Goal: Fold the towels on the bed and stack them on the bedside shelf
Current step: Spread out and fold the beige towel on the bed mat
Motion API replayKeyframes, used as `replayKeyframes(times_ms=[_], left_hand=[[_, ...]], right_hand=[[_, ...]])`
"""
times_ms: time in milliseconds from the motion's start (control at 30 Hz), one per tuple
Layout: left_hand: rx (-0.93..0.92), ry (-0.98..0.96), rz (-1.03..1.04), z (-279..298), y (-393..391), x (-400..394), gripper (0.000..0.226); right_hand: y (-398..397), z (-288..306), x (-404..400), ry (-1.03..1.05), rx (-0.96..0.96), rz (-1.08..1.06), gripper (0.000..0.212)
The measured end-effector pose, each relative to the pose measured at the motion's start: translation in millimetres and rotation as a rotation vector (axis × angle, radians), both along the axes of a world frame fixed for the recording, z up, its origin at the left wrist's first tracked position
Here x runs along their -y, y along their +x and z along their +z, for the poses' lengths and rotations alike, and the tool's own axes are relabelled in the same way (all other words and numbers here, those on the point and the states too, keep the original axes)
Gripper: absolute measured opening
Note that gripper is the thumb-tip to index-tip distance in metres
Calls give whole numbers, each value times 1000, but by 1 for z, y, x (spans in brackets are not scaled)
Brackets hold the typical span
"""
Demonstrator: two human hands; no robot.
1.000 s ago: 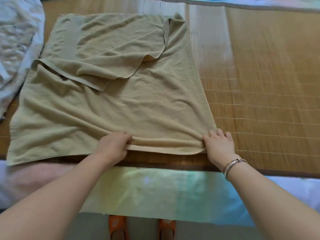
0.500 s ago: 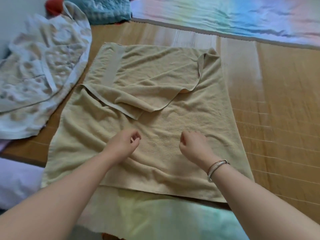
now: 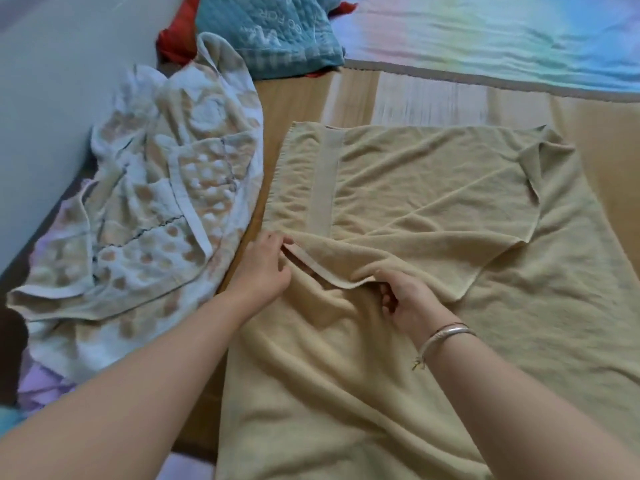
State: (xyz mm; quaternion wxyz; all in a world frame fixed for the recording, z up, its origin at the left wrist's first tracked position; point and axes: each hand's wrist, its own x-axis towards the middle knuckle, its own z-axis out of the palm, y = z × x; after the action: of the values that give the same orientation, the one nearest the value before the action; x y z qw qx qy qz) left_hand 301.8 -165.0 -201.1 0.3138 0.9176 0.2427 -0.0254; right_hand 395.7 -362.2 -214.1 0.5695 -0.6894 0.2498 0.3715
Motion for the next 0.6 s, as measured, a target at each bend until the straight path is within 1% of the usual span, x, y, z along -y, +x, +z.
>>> replayKeyframes(times_ms=[33,100,133,233,367,500,600], left_hand=[[-4,20,1,-1,8,-9,42],[-37,25,20,-2,23,-24,46],[-48,6,30,-2,31,-31,47],[-47,-108,70,-4,58,-53,44],[-27,-249,150,-15,94,-82,30],[-17,-262,133,-31,128,-114,25],[-15,-238,110,-43,157,-137,27]], right_hand=[[6,5,-12,13,76,-38,4],[22,18,-35,33,250,-82,12],[31,26,-45,38,319,-72,14],[64,48,-76,62,465,7,7],[100,61,-113,81,597,137,9],[133,52,-145,80,640,180,31],[160,33,-168,30,660,249,29]])
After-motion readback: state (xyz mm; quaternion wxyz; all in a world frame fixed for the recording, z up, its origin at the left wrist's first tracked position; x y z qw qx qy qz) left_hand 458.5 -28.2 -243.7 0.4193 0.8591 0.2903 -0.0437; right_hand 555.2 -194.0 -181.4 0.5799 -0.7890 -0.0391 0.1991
